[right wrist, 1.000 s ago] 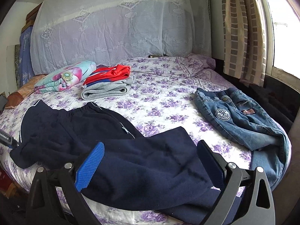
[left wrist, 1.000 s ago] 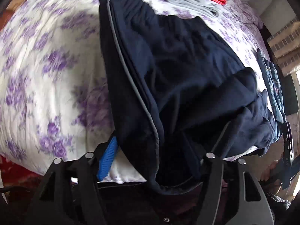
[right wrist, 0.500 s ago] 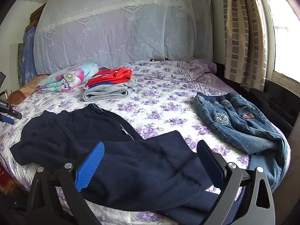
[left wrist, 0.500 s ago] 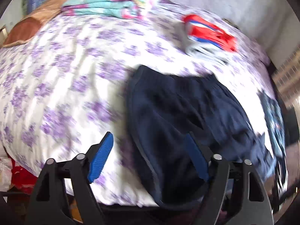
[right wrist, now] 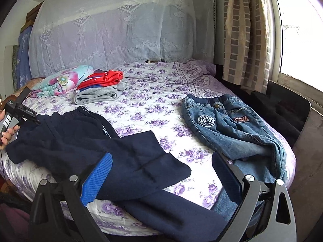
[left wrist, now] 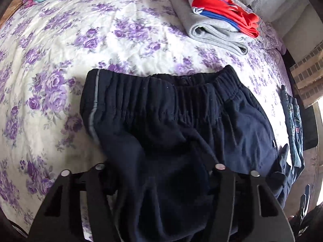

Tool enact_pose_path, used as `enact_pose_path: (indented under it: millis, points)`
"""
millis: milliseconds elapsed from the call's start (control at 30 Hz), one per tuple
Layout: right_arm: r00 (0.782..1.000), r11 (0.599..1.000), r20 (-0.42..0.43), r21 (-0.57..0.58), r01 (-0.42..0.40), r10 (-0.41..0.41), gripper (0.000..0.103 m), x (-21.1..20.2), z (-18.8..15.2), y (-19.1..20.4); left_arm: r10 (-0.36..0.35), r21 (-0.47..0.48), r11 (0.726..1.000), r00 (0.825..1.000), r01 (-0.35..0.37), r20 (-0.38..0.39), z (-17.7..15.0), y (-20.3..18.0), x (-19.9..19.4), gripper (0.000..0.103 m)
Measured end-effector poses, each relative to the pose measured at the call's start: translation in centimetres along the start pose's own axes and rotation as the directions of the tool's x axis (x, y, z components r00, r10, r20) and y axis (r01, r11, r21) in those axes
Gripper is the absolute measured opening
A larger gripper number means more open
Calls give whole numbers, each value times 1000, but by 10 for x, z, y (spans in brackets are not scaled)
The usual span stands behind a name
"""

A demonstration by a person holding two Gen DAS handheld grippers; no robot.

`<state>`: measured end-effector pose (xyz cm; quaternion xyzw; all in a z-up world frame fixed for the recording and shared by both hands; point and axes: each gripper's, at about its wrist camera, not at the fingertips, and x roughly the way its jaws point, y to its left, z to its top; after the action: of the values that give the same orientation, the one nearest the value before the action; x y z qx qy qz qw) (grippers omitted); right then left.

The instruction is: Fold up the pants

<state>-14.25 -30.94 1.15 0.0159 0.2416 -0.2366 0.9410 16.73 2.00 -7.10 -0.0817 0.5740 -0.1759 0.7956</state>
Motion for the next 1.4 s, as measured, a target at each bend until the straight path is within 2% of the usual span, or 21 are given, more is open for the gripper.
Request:
enact_pose_path:
  millis: [67, 100, 200, 233, 333, 367, 433, 467, 500, 533, 600, 667, 733, 767, 900, 967, 1067, 1133, 1200, 1333, 1400]
  points:
    - [999, 999, -25, 0, -44, 44, 99, 14, 18, -9, -22, -2, 1000, 1000, 22, 17, -1, -3, -6, 25]
    - [997, 998, -47, -8, -64, 64, 99, 25, 28, -11, -35, -10, 999, 999, 35, 23, -3, -1, -11, 21]
    - [970, 977, -145, -62, -204, 193, 99, 73, 54, -7, -63, -28, 998, 997, 64, 51, -7, 2, -23, 15]
    - [951, 962, -200, -84, -258, 238, 99, 93, 60, -2, -70, -29, 997, 996, 72, 55, -8, 3, -25, 15]
    - [903, 948, -366, -135, -289, 224, 98, 159, 65, 12, -88, -26, 996, 995, 89, 51, -8, 2, -26, 15]
    - [890, 951, -411, -141, -276, 197, 94, 178, 63, 14, -90, -18, 996, 995, 91, 43, -6, 2, -23, 18]
    - [856, 948, -480, -135, -288, 191, 80, 204, 56, 16, -79, -31, 996, 996, 80, 36, -2, 5, -15, 39]
    - [831, 942, -515, -119, -313, 211, 60, 212, 51, 18, -80, -48, 996, 996, 81, 24, 1, 8, -8, 57]
    - [797, 930, -546, -84, -358, 257, 52, 216, 47, 19, -83, -68, 994, 997, 83, 8, 2, 12, -2, 59]
    - [794, 927, -549, -84, -364, 262, 50, 215, 45, 22, -93, -84, 992, 996, 92, -7, 4, 15, 4, 58]
    - [836, 928, -500, -148, -341, 228, 35, 199, 44, 25, -98, -102, 990, 995, 95, -17, 6, 19, 12, 34]
    - [865, 936, -446, -144, -321, 228, 28, 179, 47, 17, -120, -123, 985, 993, 120, 15, 6, 22, 7, 20]
    - [888, 944, -389, -113, -309, 244, 17, 159, 56, 4, -171, -138, 974, 982, 180, 75, 3, 24, -10, 16]
    - [900, 950, -354, -81, -302, 255, 3, 148, 60, -4, -193, -137, 969, 975, 207, 106, -1, 24, -19, 15]
    - [931, 953, -209, 37, -299, 300, 2, 109, 73, -37, -287, -138, 935, 928, 325, 238, -16, 27, -70, 14]
    - [934, 946, -151, 52, -319, 324, 2, 93, 80, -43, -316, -151, 917, 903, 370, 290, -25, 34, -95, 14]
    - [938, 946, -132, 7, -323, 321, 2, 84, 86, -36, -317, -167, 904, 880, 393, 354, -39, 42, -129, 14]
    - [928, 936, -119, 41, -351, 353, 2, 82, 88, -35, -289, -179, 901, 853, 396, 434, -48, 52, -162, 7]
    - [924, 928, -77, 50, -370, 373, 2, 74, 94, -30, -308, -197, 878, 829, 437, 467, -57, 66, -190, 7]
    - [918, 920, 91, 31, -391, 387, 0, 39, 116, -24, -169, -219, 918, 827, 330, 536, -78, 78, -238, 7]
    - [900, 910, 179, 53, -411, 396, 0, 21, 129, -32, -136, -260, 910, 824, 324, 550, -90, 92, -251, 7]
